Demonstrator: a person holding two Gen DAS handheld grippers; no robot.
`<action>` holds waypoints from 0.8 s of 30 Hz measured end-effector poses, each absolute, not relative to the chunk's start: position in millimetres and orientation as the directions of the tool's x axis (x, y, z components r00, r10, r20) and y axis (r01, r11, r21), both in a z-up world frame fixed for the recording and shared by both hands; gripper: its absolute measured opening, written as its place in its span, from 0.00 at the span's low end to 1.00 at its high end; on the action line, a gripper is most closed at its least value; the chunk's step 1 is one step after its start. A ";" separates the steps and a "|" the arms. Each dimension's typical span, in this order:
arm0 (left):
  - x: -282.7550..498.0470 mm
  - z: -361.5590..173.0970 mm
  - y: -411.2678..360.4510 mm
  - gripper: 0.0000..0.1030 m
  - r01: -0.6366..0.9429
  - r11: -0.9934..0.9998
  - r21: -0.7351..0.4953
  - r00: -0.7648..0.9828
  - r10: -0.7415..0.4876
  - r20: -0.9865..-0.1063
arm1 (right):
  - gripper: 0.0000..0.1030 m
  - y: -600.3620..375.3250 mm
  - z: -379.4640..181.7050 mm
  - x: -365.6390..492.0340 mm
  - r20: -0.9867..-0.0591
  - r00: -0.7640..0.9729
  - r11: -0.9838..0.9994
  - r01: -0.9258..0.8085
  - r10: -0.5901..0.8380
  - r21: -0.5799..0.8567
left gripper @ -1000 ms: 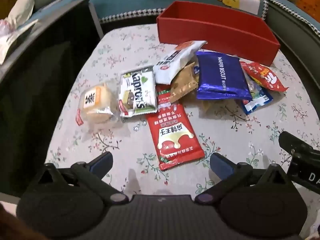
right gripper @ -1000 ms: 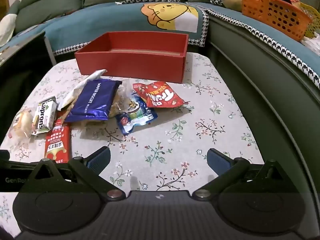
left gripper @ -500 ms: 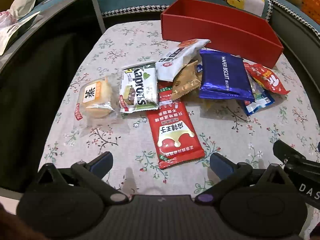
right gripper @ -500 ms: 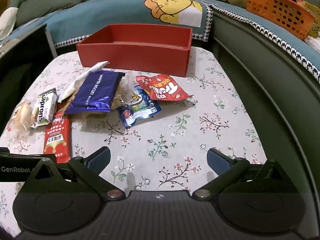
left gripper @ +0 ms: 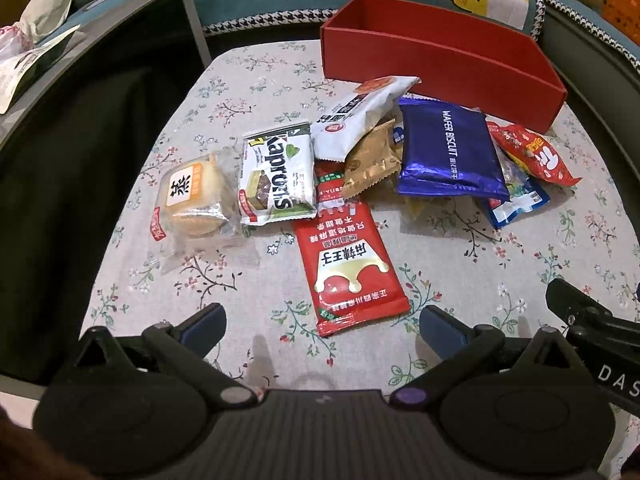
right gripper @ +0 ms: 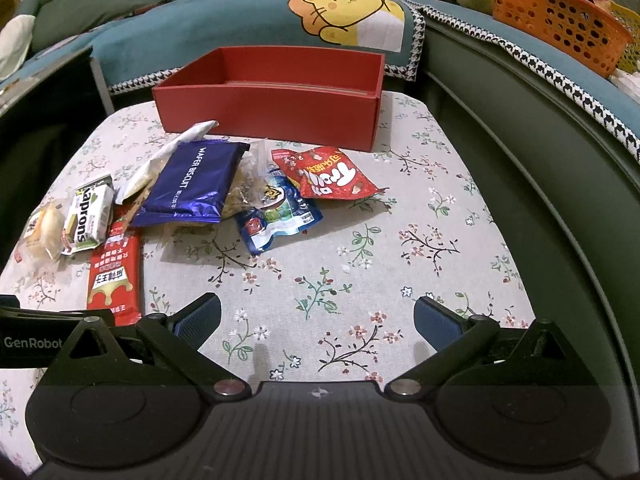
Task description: Organize snacks
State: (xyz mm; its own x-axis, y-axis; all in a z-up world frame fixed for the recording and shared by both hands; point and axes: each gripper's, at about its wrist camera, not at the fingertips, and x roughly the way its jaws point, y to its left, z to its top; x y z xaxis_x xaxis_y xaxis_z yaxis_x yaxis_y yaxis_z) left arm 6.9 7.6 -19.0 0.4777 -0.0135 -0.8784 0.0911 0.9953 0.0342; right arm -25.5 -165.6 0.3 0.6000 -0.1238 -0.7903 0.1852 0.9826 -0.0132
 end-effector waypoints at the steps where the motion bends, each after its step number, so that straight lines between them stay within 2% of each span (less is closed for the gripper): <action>1: 6.9 -19.1 7.4 1.00 0.092 0.995 0.036 0.477 -0.012 -0.879 | 1.00 -165.3 -0.1 -24.6 -0.791 0.599 0.983 0.185 -0.124 -0.014; 24: 7.5 -18.0 3.3 1.00 0.104 0.993 0.061 0.476 0.004 -0.880 | 1.00 -165.2 -0.8 -25.0 -0.795 0.595 0.981 0.193 -0.122 -0.006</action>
State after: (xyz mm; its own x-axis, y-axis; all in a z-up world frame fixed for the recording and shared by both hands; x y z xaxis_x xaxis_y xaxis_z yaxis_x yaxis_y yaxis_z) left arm 7.5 3.3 -18.0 0.4758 0.0040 -0.8796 0.1037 0.9928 0.0606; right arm -25.0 -165.2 -0.8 0.5945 -0.1216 -0.7948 0.1932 0.9811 -0.0056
